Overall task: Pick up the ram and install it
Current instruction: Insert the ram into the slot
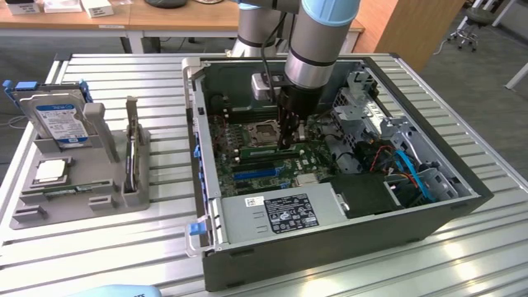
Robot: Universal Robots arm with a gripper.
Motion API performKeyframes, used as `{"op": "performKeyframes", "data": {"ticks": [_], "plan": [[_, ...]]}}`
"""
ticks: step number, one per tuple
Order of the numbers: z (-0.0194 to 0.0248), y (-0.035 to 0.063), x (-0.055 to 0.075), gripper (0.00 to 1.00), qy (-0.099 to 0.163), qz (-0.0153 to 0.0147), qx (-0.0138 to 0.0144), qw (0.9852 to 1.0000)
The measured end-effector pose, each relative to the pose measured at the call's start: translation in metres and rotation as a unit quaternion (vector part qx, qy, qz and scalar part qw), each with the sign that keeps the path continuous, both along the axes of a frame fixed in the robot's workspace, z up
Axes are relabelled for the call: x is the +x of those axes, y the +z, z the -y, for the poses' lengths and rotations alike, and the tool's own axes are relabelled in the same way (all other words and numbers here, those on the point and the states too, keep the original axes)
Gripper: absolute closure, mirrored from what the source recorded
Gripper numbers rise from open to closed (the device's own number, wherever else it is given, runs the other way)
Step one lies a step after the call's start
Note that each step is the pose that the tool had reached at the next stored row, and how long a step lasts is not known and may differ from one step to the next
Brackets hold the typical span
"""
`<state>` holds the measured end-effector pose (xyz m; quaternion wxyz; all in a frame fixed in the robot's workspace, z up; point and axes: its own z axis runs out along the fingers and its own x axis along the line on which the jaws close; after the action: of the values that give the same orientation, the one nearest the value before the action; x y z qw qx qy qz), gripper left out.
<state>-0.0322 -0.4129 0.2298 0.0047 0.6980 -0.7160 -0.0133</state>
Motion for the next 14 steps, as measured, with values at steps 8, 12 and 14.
{"op": "performKeyframes", "data": {"ticks": [8,12,14], "plan": [[-0.0001,0.0059,0.0,0.88,0.0,0.0,0.0,1.0],[0.0002,0.0062,-0.0001,0.88,0.0,0.0,0.0,1.0],[0.0005,0.0062,-0.0001,0.88,0.0,0.0,-0.0001,1.0]]}}
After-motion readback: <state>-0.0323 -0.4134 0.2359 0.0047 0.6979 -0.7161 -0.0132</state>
